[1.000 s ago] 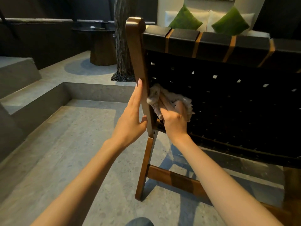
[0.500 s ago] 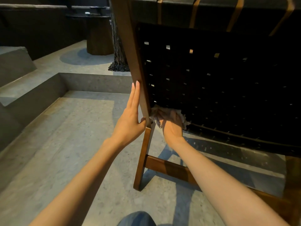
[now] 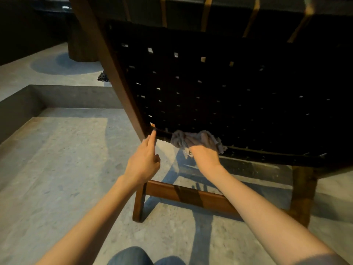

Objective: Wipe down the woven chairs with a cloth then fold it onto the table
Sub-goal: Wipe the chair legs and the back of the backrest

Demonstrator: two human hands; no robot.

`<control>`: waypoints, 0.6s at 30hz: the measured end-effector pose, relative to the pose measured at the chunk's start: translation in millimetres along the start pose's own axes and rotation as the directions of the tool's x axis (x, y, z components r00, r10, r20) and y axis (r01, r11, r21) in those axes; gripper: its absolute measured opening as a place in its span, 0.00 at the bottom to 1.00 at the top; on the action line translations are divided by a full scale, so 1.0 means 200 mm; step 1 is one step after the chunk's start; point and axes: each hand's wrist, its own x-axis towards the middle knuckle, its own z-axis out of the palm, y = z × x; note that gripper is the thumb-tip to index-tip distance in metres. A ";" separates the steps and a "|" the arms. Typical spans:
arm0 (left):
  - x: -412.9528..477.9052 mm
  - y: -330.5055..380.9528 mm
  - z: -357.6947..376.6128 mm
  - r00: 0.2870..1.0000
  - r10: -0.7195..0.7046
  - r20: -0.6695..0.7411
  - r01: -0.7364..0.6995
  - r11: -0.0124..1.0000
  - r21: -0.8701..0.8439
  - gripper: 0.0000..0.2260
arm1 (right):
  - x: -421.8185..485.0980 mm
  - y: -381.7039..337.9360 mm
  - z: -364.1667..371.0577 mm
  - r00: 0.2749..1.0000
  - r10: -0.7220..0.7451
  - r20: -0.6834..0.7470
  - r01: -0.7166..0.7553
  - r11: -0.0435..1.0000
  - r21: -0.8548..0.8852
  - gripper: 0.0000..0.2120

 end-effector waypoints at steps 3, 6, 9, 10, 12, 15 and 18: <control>0.01 0.15 0.09 0.996 0.036 0.082 -0.040 0.998 0.042 0.32 | -0.09 0.21 -0.07 0.994 0.049 0.098 -0.056 0.996 0.066 0.16; 0.05 0.28 0.18 0.984 0.127 0.123 -0.135 0.989 0.061 0.28 | -0.20 0.40 -0.13 0.999 0.002 0.054 0.002 0.997 -0.078 0.17; 0.06 0.41 0.29 0.966 0.186 0.177 -0.203 0.976 0.082 0.26 | -0.32 0.57 -0.20 0.996 0.085 -0.021 -0.088 0.976 -0.199 0.21; 0.06 0.46 0.33 0.963 0.189 0.194 -0.211 0.972 0.104 0.24 | -0.36 0.63 -0.23 0.992 0.083 -0.092 -0.103 0.966 -0.237 0.21; 0.07 0.54 0.40 0.956 0.190 0.225 -0.228 0.961 0.155 0.24 | -0.44 0.76 -0.29 0.975 0.056 -0.213 -0.121 0.944 -0.306 0.23; 0.09 0.66 0.49 0.943 0.211 0.259 -0.257 0.953 0.161 0.26 | -0.58 0.95 -0.35 0.964 0.154 -0.218 -0.224 0.910 -0.349 0.26; 0.09 0.75 0.54 0.935 0.207 0.290 -0.255 0.956 0.142 0.24 | -0.63 1.11 -0.39 0.937 0.301 -0.177 -0.343 0.890 -0.302 0.21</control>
